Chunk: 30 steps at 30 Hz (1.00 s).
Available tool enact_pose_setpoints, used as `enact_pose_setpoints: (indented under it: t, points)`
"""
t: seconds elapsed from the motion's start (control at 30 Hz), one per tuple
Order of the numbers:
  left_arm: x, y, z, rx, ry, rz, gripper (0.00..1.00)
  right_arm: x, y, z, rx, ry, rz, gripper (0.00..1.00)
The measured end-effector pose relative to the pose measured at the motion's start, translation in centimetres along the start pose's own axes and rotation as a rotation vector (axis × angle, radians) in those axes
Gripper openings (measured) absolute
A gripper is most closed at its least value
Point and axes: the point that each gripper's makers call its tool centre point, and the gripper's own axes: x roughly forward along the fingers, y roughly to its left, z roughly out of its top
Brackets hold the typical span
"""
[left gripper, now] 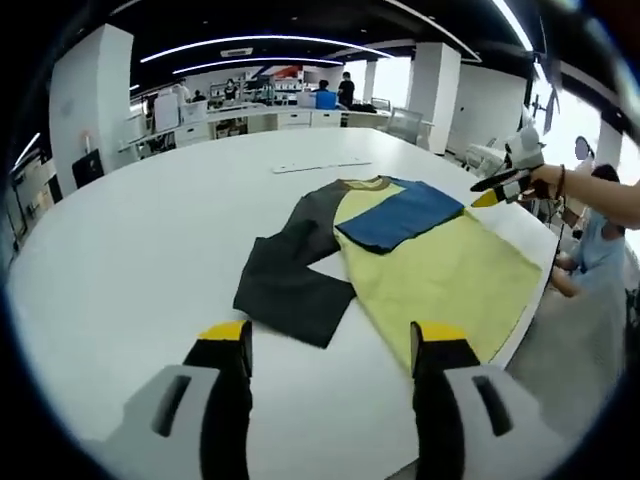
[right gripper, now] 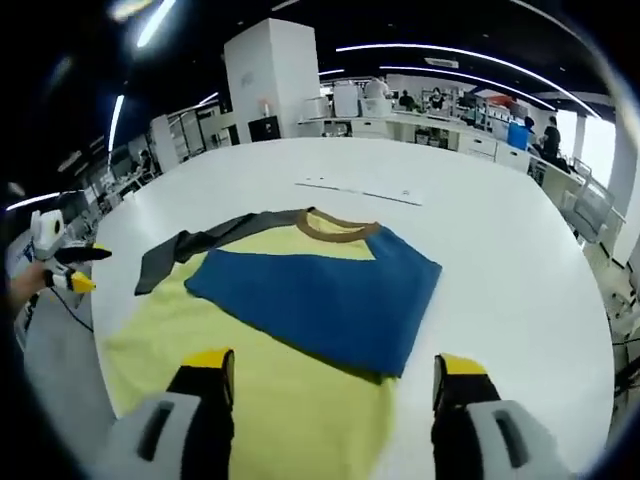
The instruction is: Fold the garment on the visible template until the final outline fits inside the template.
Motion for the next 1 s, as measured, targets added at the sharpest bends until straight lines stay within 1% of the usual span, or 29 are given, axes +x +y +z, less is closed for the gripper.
enact_pose_setpoints:
  t: [0.07,0.13,0.17,0.23,0.37,0.5,0.6,0.67,0.73,0.83,0.9,1.0]
  points:
    - [0.8,0.3,0.1,0.032,0.001,0.009,0.59,-0.9,0.6,0.1,-0.002,-0.008,0.003,0.90]
    - [1.6,0.2,0.2,0.045,-0.005,-0.011,0.55,-1.4,0.8,0.0,-0.007,-0.012,0.008,0.92]
    - [1.9,0.1,0.2,0.048,-0.008,-0.017,0.52,-2.2,1.4,-0.1,-0.014,-0.019,0.014,0.92]
    - [2.5,0.2,0.0,0.054,-0.004,-0.026,0.48,-3.0,2.0,-0.3,-0.013,-0.028,0.023,0.92]
    - [3.8,0.5,-0.5,0.081,0.023,-0.040,0.45,-4.6,3.2,-0.6,-0.013,-0.038,0.042,0.92]
    - [4.9,0.5,-0.9,0.111,0.036,-0.051,0.41,-5.9,4.6,-1.0,-0.025,-0.039,0.083,0.88]
    - [5.6,0.1,-1.1,0.133,0.053,-0.069,0.40,-6.6,5.2,-1.2,-0.052,-0.034,0.082,0.89]
    - [6.1,-0.1,-1.7,0.153,0.088,-0.072,0.39,-7.1,5.4,-1.2,-0.085,-0.029,0.071,0.90]
    - [6.5,-0.2,-1.8,0.169,0.095,-0.072,0.38,-7.4,5.8,-1.2,-0.088,-0.033,0.067,0.92]
    - [7.0,-0.3,-2.0,0.188,0.110,-0.069,0.35,-7.8,6.7,-0.9,-0.078,-0.055,0.087,0.93]
    - [7.4,-0.2,-2.2,0.202,0.122,-0.062,0.35,-8.0,7.2,-0.7,-0.087,-0.064,0.094,0.94]
    - [7.8,-0.1,-2.2,0.214,0.123,-0.051,0.34,-8.2,7.4,-0.7,-0.109,-0.055,0.088,0.96]
